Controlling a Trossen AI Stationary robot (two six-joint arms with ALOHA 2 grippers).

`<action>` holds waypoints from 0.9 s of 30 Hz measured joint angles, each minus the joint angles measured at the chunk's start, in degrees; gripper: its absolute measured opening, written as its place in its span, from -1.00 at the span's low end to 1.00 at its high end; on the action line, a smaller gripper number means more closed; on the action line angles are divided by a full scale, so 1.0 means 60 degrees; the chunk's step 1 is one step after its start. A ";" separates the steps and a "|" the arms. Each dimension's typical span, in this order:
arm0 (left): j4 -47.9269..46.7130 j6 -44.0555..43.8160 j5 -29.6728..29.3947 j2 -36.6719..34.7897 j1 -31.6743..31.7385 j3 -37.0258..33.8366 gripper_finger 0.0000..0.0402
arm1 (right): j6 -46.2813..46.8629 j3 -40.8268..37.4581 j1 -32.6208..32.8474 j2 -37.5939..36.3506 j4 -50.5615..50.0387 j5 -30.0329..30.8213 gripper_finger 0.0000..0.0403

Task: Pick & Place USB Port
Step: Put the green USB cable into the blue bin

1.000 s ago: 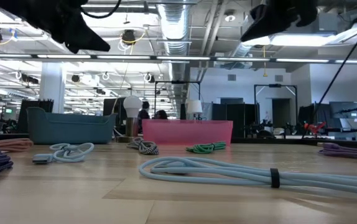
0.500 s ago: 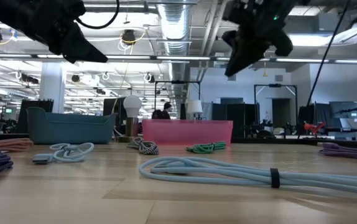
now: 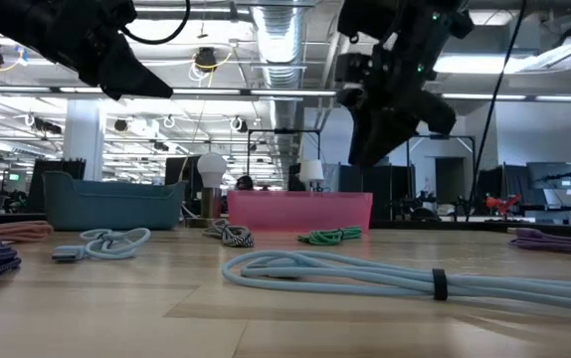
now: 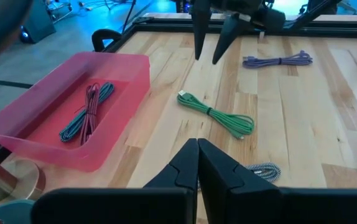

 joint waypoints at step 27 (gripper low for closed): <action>-0.0001 0.0003 0.0000 0.0004 -0.0003 0.0000 -0.95 | 0.0080 -0.0035 -0.0347 0.2151 0.1104 -0.0516 -0.32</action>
